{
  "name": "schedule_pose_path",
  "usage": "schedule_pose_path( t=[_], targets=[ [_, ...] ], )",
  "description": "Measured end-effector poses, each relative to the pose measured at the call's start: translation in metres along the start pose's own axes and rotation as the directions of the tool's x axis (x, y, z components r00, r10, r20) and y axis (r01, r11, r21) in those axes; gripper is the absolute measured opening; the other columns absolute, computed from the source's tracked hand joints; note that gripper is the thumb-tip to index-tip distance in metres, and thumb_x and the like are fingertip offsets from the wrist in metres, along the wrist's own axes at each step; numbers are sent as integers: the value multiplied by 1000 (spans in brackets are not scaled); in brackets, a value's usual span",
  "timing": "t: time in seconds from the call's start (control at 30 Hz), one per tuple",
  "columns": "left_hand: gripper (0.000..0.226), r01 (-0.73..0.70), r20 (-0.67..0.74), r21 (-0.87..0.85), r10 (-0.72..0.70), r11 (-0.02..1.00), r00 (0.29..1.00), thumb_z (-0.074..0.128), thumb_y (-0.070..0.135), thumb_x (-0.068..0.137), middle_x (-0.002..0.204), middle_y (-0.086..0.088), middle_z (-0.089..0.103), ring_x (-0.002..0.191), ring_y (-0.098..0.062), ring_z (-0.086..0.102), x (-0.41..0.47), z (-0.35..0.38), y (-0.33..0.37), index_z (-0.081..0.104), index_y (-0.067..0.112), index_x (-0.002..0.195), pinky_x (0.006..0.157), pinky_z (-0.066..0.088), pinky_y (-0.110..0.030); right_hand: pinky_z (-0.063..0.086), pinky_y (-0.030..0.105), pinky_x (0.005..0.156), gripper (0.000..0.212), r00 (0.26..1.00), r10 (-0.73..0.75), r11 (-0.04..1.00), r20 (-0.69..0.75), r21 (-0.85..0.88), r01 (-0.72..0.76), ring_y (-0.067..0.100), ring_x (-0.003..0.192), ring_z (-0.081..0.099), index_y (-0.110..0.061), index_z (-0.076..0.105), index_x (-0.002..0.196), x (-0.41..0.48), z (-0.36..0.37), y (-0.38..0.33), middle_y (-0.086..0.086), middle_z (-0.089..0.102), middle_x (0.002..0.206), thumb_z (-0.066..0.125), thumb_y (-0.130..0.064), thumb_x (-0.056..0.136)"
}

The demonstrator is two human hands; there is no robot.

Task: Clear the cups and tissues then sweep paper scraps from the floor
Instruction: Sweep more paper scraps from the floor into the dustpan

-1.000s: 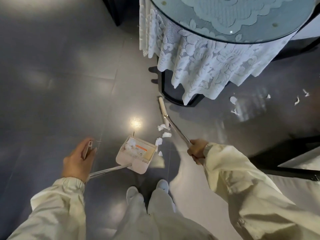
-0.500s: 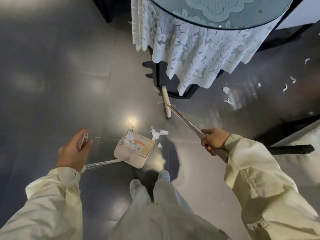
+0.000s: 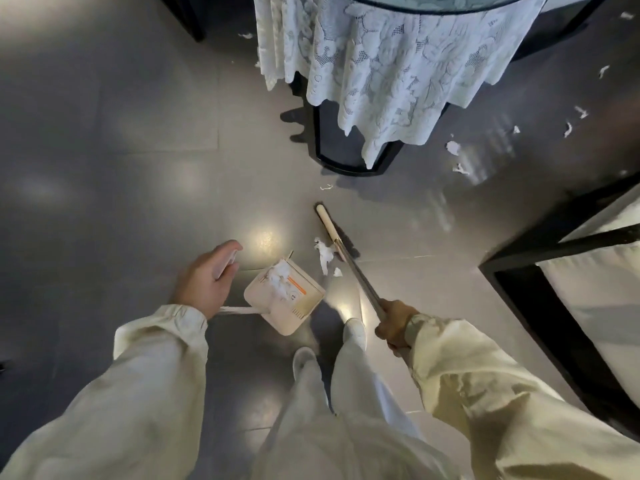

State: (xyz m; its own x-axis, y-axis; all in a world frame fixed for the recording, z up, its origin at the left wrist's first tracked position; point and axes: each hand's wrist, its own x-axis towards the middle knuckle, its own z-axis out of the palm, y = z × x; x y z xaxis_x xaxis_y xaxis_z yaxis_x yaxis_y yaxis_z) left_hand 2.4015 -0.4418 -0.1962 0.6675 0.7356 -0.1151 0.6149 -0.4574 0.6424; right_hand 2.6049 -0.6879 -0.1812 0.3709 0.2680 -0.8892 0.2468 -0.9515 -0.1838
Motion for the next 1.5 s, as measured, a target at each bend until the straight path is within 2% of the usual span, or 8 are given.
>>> schedule_pose_path(
  t=[0.17, 0.33, 0.53, 0.7, 0.97, 1.1, 1.27, 1.5],
  targets=[
    [28, -43, -6, -66, 42, 997, 999, 53, 28, 83, 96, -3, 68, 88, -23, 65, 12, -2, -1, 47, 48, 101, 82, 48, -30, 53, 32, 83, 40, 994, -46, 996, 104, 76, 38, 22, 82, 56, -13, 47, 130, -31, 52, -31, 7, 55, 94, 56, -18, 92],
    [29, -37, -31, -51, 35, 998, 999, 57, 25, 84, 87, 8, 61, 79, -10, 57, 17, -5, -12, 49, 49, 99, 74, 41, -19, 43, 23, 48, 44, 968, -60, 983, 245, 183, 15, 13, 51, 46, -5, 43, 136, -67, 37, -42, 2, 47, 64, 50, -4, 92],
    [38, -17, -19, -73, 15, 997, 1000, 60, 16, 88, 93, 5, 61, 87, -22, 61, 13, -9, -16, 46, 50, 100, 79, 41, -25, 42, 26, 47, 40, 986, -83, 976, 143, 211, 52, 19, 54, 47, -7, 47, 128, -91, 24, -43, 12, 54, 79, 47, -2, 88],
    [38, 11, -31, -77, -14, 997, 999, 57, 15, 89, 97, -1, 64, 90, -28, 61, 24, -12, -14, 45, 49, 101, 78, 41, -27, 39, 22, 37, 42, 997, -73, 943, 17, 326, 64, 19, 44, 43, -3, 47, 129, -79, -13, -39, 11, 50, 63, 45, -1, 88],
    [36, 43, -61, -74, -48, 996, 997, 55, 18, 89, 89, 4, 62, 80, -21, 58, 93, -10, -1, 45, 50, 100, 74, 40, -26, 40, 31, 53, 34, 985, -71, 977, -154, 189, 100, 25, 59, 48, -1, 54, 116, -12, -85, -65, 7, 48, 60, 51, -2, 81],
    [35, 66, -85, -65, -71, 996, 994, 57, 18, 89, 89, 6, 61, 79, -18, 58, 139, -9, 9, 45, 50, 99, 73, 39, -25, 50, 32, 62, 13, 977, -40, 997, -211, 50, 52, 28, 70, 56, -9, 54, 98, 33, -119, -91, 12, 58, 80, 50, -7, 85],
    [35, 105, -104, -105, -116, 989, 988, 55, 18, 91, 97, 8, 60, 85, -16, 58, 189, -6, 17, 46, 51, 100, 75, 40, -25, 47, 30, 65, 35, 977, -9, 1000, -211, 10, 12, 24, 82, 53, -5, 52, 124, 83, -145, -114, 18, 62, 117, 48, -10, 90],
    [31, 53, -130, -48, -59, 997, 990, 58, 13, 90, 84, 2, 57, 73, -19, 54, 239, -5, 38, 49, 40, 102, 72, 40, -24, 50, 36, 84, 36, 999, -30, 986, -28, 164, 34, 23, 85, 49, -3, 48, 127, 105, -125, -158, 12, 50, 97, 53, -15, 94]
  ],
)
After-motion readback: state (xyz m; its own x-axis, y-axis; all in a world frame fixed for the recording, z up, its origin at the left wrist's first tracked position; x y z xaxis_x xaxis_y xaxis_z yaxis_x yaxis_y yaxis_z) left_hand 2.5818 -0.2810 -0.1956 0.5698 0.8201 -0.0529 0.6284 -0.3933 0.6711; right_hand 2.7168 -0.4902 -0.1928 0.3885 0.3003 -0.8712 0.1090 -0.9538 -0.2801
